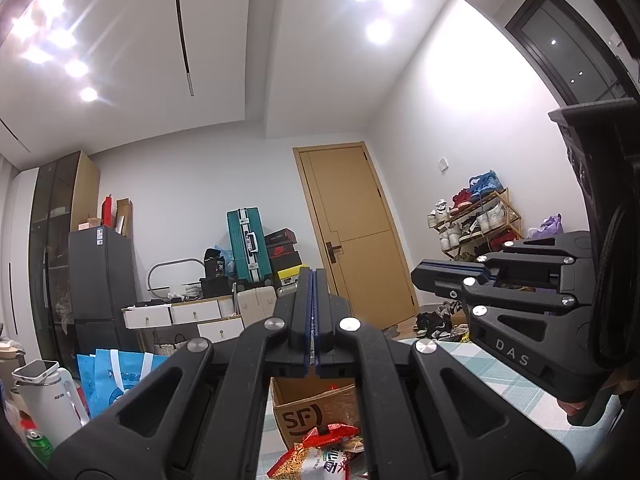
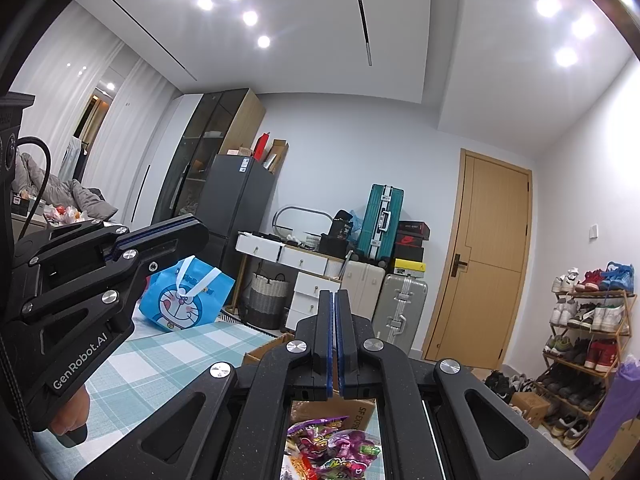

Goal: Organize snacks

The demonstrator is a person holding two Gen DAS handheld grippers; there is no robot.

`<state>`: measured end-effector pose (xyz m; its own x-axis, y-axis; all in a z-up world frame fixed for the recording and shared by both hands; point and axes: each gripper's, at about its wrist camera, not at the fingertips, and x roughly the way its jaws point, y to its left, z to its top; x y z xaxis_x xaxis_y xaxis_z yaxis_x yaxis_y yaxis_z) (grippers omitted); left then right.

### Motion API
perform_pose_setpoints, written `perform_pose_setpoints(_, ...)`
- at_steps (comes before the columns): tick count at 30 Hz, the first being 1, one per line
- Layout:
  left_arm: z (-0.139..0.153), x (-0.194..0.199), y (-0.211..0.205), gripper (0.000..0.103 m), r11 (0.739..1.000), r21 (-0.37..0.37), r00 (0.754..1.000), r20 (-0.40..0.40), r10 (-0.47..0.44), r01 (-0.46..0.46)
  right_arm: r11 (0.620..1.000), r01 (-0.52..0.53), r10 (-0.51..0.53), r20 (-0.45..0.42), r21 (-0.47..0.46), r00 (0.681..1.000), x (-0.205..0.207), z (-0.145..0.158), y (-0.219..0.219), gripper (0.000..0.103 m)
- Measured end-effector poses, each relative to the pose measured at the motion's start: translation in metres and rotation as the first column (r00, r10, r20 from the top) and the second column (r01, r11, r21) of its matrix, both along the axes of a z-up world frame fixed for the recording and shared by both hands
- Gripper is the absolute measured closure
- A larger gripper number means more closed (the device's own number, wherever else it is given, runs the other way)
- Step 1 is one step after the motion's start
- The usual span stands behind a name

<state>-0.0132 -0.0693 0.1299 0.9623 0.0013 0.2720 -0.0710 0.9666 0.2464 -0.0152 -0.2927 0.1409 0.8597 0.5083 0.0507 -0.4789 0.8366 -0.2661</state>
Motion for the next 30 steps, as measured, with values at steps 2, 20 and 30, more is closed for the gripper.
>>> perform_pose_setpoints(2, 0.0009, 0.0013, -0.0005, 0.103, 1.0, 0.003, 1.0, 0.001, -0.002, 0.002, 1.0, 0.0, 0.0, -0.001, -0.001, 1.0, 0.0003, -0.0001, 0.0, 0.102)
perform_pose_setpoints(20, -0.002, 0.0007, 0.001, 0.103, 1.0, 0.004, 1.0, 0.002, 0.005, -0.005, 1.0, 0.001, -0.001, -0.001, -0.001, 1.0, -0.0005, 0.0005, -0.0008, 0.102)
perform_pose_setpoints(30, -0.0021, 0.0022, -0.0006, 0.103, 1.0, 0.005, 1.0, 0.0, 0.006, -0.006, 1.0, 0.001, -0.001, -0.001, 0.0, 1.0, 0.0004, 0.0017, -0.0005, 0.102)
